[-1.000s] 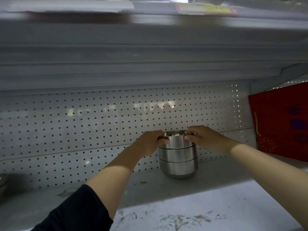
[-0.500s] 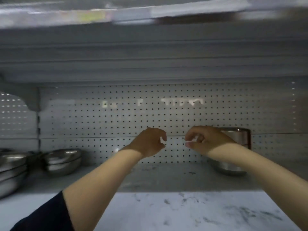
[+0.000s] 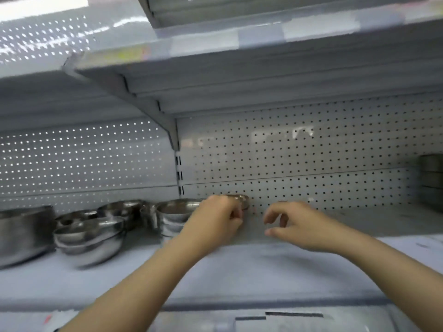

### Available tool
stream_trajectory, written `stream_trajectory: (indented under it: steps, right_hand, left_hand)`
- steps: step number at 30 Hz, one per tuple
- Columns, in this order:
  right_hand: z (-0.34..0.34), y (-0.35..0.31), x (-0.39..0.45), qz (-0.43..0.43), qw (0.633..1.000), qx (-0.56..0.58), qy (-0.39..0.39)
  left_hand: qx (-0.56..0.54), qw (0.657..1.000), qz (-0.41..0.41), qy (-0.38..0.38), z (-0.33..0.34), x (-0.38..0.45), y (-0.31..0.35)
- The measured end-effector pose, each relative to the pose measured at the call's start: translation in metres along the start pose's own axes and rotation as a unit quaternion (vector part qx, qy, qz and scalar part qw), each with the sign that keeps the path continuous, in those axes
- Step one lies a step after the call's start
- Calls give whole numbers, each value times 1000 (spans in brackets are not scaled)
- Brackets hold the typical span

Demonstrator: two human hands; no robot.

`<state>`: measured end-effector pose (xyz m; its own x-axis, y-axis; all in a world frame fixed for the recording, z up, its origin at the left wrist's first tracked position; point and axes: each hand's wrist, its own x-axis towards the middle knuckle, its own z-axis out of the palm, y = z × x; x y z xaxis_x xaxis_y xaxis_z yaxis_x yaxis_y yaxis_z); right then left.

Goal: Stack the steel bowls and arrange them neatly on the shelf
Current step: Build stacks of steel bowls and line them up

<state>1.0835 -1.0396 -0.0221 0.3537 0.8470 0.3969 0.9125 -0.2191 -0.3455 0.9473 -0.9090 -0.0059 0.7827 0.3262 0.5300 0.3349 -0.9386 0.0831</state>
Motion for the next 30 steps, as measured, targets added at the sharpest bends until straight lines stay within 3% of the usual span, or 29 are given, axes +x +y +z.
stream_trajectory:
  steps: [7,11,16,23,30]
  right_hand:
    - [33,-53,19,25,994,96,36]
    - [49,-67,25,49,992,117,12]
    - [65,-77,34,87,986,142,1]
    - [69,-85,54,85,953,290,1]
    - [78,-85,57,96,934,344,14]
  left_hand:
    - [-60,977,-124,165,-39,-37,-98]
    - [-49,976,-176,116,-23,-40,-122]
    - [-134,967,-207,69,-3,-36,-136]
    - [-250,946,-202,40,1,-39,-143]
    - [-407,892,-195,-34,-6,-48,-149]
